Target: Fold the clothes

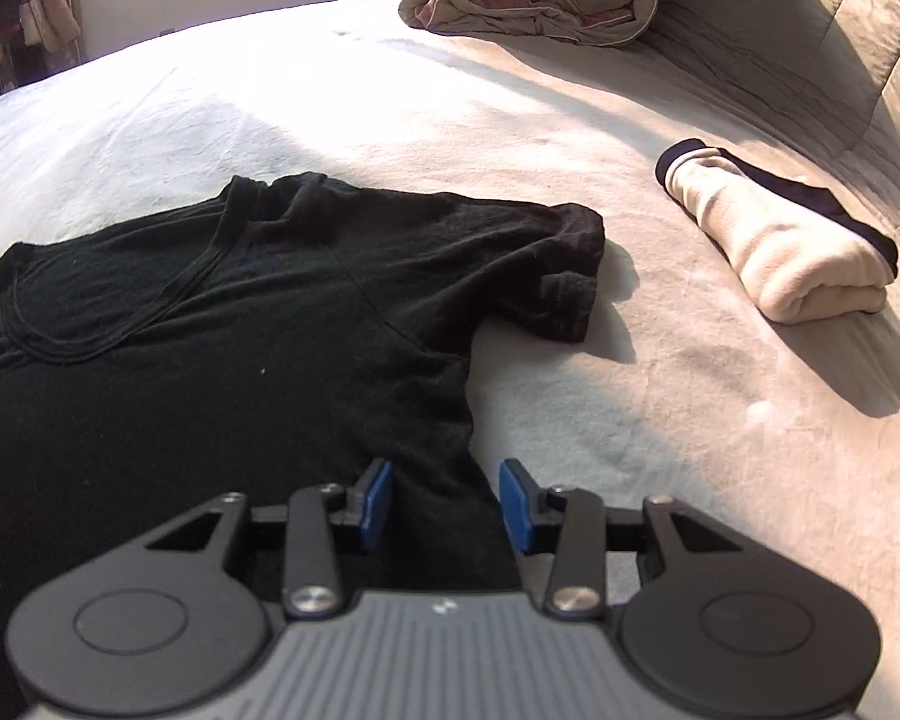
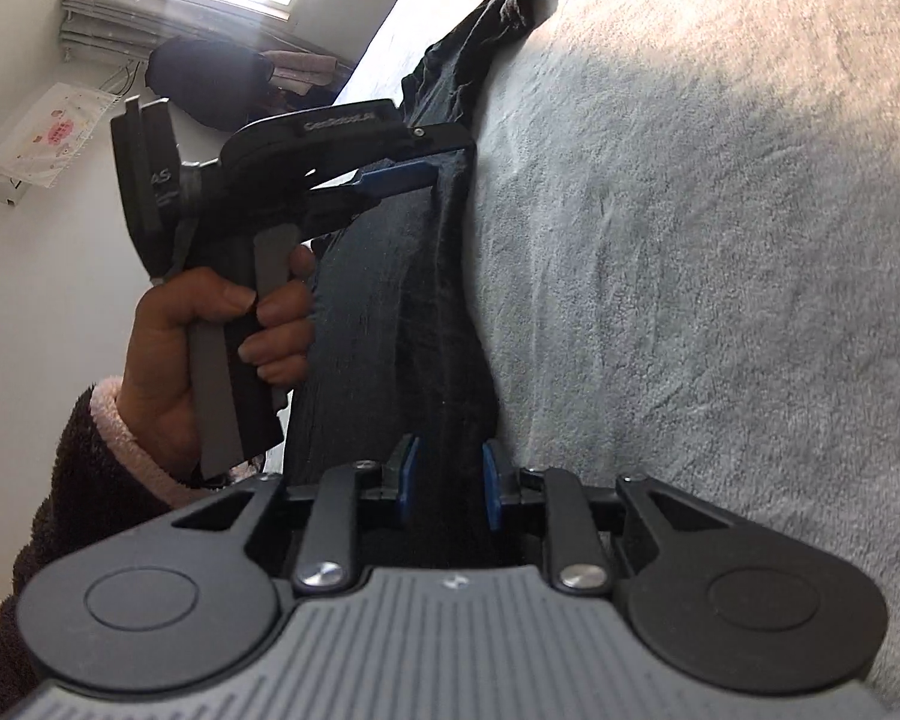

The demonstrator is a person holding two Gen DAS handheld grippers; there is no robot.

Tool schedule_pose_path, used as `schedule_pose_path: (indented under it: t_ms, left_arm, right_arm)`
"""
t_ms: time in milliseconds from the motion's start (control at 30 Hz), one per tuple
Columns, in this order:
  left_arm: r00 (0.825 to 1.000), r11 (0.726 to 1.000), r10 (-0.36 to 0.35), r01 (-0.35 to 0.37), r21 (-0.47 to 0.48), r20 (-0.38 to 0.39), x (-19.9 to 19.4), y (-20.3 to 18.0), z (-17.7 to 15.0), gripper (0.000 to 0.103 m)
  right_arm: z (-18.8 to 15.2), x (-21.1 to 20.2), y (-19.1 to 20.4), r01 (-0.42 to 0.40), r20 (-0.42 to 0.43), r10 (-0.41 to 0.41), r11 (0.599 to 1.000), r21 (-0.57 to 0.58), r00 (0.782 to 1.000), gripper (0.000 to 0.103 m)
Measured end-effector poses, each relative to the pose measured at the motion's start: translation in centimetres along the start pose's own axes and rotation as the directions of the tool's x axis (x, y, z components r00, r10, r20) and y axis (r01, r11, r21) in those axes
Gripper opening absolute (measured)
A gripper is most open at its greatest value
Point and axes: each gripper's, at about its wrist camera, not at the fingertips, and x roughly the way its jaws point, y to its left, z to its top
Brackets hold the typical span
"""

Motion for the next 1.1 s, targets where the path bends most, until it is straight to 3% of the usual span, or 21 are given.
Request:
schedule_pose_path:
  t_ms: [100, 200, 267, 333, 400, 467, 633, 767, 867, 933, 1100]
  left_arm:
    - [0.999, 0.999, 0.037, -0.037, -0.013, 0.006, 0.9, -0.1, 0.8, 0.037]
    - [0.999, 0.997, 0.045, -0.044, -0.060, 0.022, 1.2, 0.4, 1.3, 0.002]
    - [0.998, 0.995, 0.051, -0.048, -0.091, 0.033, 1.4, 0.8, 1.6, 0.002]
    - [0.994, 0.988, -0.038, 0.052, -0.144, 0.101, 0.6, 1.6, 1.5, 0.001]
    - [0.977, 0.973, -0.127, 0.156, -0.171, 0.170, -0.1, 2.3, 1.1, 0.001]
    - [0.948, 0.947, -0.211, 0.259, -0.191, 0.240, -0.8, 3.0, 0.7, 0.001]
    - [0.945, 0.932, -0.231, 0.283, -0.225, 0.230, 0.5, 2.9, -0.1, 0.001]
    - [0.943, 0.919, -0.248, 0.302, -0.252, 0.223, 1.5, 2.9, -0.8, 0.002]
    - [0.940, 0.909, -0.261, 0.315, -0.272, 0.218, 2.3, 2.9, -1.3, 0.015]
    - [0.934, 0.905, -0.278, 0.332, -0.266, 0.223, 1.1, 3.2, -1.7, 0.031]
    - [0.919, 0.895, -0.318, 0.372, -0.245, 0.232, -2.0, 3.9, -3.0, 0.035]
  right_arm:
    - [0.6, 0.9, 0.1, -0.021, -0.001, 0.021, 1.000, -0.005, 1.000, 0.022]
    - [1.1, 1.6, 0.4, -0.029, -0.006, 0.029, 0.999, -0.018, 1.000, 0.020]
    - [1.0, 1.7, 0.8, -0.010, 0.009, 0.010, 0.999, -0.035, 1.000, 0.010]
    - [0.8, 1.3, 1.2, 0.013, 0.038, -0.011, 0.998, -0.055, 0.999, 0.007]
    - [0.7, 0.5, 1.6, 0.032, 0.070, -0.027, 0.997, -0.074, 0.997, 0.006]
    - [0.5, -0.3, 1.9, 0.056, 0.106, -0.047, 0.995, -0.088, 0.993, 0.006]
    - [0.1, -1.1, 2.2, 0.151, 0.146, -0.137, 0.984, -0.093, 0.980, 0.005]
    - [0.4, -1.0, 1.2, 0.186, 0.128, -0.174, 0.979, -0.081, 0.976, 0.007]
    - [0.6, -1.7, 0.7, 0.152, 0.108, -0.145, 0.986, -0.062, 0.984, 0.015]
    - [1.0, -1.8, 0.4, 0.136, 0.091, -0.132, 0.990, -0.047, 0.987, 0.016]
    - [0.5, -3.1, 0.0, 0.093, 0.049, -0.091, 0.995, -0.045, 0.995, 0.037]
